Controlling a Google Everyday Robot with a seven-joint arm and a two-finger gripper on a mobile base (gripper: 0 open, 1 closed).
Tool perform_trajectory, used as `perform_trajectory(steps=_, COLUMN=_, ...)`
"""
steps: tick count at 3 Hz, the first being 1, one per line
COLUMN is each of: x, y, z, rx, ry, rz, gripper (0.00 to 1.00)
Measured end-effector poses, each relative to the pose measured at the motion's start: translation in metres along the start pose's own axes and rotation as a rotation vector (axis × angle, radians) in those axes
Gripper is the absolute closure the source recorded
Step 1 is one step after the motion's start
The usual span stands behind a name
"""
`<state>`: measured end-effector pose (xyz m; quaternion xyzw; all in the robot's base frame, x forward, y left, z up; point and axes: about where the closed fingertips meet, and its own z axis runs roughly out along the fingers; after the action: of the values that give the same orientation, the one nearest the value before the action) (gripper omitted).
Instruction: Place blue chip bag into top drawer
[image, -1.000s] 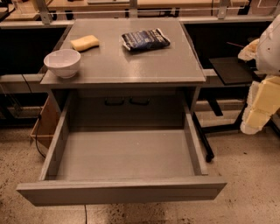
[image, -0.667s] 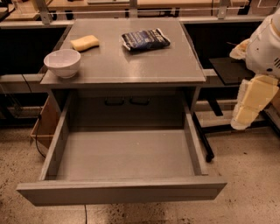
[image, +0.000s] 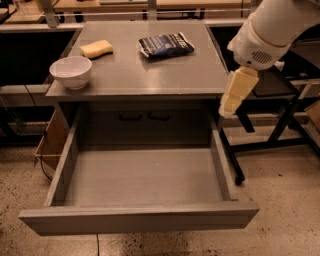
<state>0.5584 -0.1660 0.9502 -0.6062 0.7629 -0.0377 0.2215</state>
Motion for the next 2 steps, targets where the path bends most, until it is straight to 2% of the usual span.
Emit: perform_trajectory(steps=2, x=-0.063, y=-0.073, z=0.052, rx=0.009, ry=-0.12, rz=0.064, gripper=0.0)
